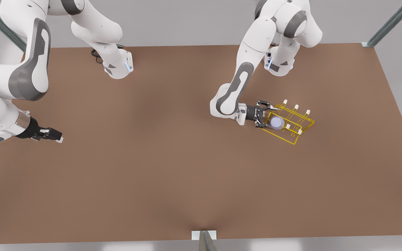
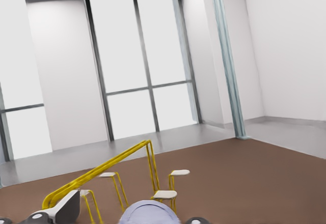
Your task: Place the cup on the cup holder
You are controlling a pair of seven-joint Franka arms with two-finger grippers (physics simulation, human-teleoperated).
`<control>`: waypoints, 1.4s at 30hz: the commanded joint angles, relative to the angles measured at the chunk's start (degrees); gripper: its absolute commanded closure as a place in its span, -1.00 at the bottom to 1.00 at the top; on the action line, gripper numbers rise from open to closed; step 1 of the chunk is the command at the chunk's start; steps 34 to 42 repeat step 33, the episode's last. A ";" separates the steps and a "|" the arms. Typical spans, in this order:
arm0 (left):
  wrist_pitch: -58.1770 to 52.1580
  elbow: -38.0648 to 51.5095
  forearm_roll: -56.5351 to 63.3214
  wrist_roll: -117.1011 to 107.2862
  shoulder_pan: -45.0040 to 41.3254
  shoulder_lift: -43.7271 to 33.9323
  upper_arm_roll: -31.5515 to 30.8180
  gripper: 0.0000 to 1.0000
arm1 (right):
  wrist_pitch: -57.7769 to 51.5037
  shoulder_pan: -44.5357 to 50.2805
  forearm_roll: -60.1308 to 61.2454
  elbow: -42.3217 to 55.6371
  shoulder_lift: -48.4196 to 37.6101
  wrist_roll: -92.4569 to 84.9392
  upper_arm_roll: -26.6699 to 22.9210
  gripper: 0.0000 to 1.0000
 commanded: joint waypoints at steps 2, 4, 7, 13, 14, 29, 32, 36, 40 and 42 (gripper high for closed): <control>-1.14 1.00 -4.16 -0.95 -0.75 -0.95 -2.36 -1.00 | -0.02 0.00 0.04 0.03 -0.06 -0.11 0.01 -1.00; -3.16 8.54 -7.85 3.09 -1.19 -1.82 -4.21 -1.00 | -0.02 -0.09 0.04 0.03 -0.06 -0.11 0.01 -1.00; -3.43 20.86 -14.18 13.02 -1.37 -5.17 -4.21 -1.00 | -0.02 -0.09 0.04 0.03 -0.06 -0.11 0.01 -1.00; 3.16 30.87 -28.50 42.71 1.71 -6.40 -3.68 -1.00 | -0.11 -0.09 0.04 0.03 -0.06 -0.11 0.01 -1.00; 3.08 35.97 -34.65 57.38 5.57 -8.24 -3.51 -1.00 | -0.11 -0.09 0.04 0.03 -0.06 -0.19 0.01 -1.00; 17.05 24.81 -53.38 147.68 38.89 -27.14 -1.31 -1.00 | -0.55 -0.09 -0.14 -0.06 -0.15 -0.02 -0.08 -1.00; 17.05 24.90 -53.47 147.24 38.89 -26.70 -1.31 -1.00 | -0.64 -0.09 -0.14 -0.06 -0.15 0.07 -0.08 -1.00; 17.05 25.08 -53.47 147.15 38.89 -26.61 -1.31 -1.00 | -0.64 -0.09 -0.14 -0.06 -0.15 -0.02 -0.08 -1.00; 17.05 25.08 -53.47 147.15 38.89 -26.61 -1.31 -1.00 | -0.64 -0.09 -0.14 -0.06 -0.15 -0.02 -0.08 -1.00; 17.05 25.08 -53.47 147.15 38.89 -26.61 -1.31 -1.00 | -0.64 -0.09 -0.14 -0.06 -0.15 -0.02 -0.08 -1.00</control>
